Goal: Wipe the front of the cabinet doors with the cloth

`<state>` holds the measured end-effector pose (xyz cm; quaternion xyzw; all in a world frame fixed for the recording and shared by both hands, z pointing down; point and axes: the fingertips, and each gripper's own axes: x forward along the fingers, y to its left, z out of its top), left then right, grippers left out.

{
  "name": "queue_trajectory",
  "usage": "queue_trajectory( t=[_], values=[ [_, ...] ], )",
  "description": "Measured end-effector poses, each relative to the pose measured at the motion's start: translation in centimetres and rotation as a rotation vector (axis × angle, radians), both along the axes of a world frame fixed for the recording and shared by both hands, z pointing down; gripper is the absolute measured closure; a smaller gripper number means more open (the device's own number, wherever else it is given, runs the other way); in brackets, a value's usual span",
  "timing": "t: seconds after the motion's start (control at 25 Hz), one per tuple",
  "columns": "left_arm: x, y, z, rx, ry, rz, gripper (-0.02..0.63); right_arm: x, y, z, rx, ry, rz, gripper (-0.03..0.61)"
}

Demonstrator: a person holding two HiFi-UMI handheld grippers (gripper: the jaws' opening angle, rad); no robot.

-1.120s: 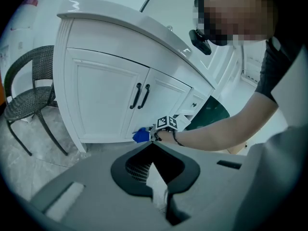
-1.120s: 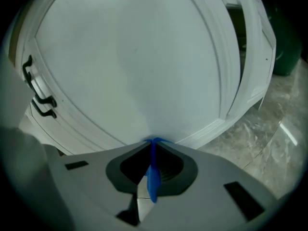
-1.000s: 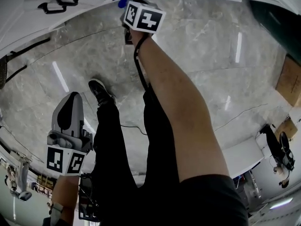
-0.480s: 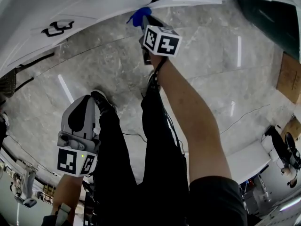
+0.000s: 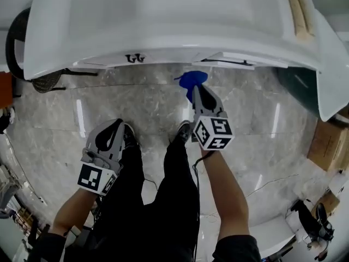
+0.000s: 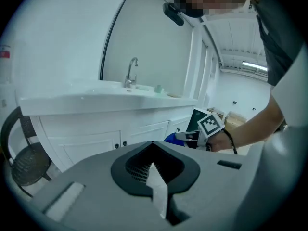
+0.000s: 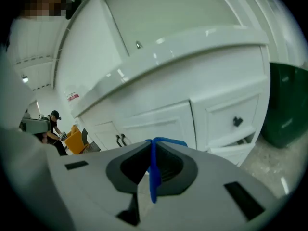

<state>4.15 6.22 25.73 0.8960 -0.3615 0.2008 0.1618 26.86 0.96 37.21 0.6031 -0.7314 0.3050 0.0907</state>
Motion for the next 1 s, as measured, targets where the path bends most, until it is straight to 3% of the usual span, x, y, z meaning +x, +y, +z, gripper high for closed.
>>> queue_trajectory(
  t=[0.28,0.48,0.76,1.0],
  values=[
    [-6.2,0.3,-12.2,0.103,-0.004,-0.099,0.615,-4.3,2.6,-18.0,0.151,0.070,0.005,0.549],
    [-9.0,0.0,-21.1,0.147,0.075,-0.174,0.615,-8.3,3.8,-28.7,0.243,0.069,-0.048,0.549],
    [-9.6,3.7,-29.2,0.239,0.145,-0.188,0.615,-13.2,7.7,-40.4,0.413,0.143,-0.125,0.549],
    [-11.4,3.7,-36.9,0.430,0.100,-0.148,0.615,-15.5,9.0,-51.2,0.616,0.233,-0.147,0.549]
  ],
)
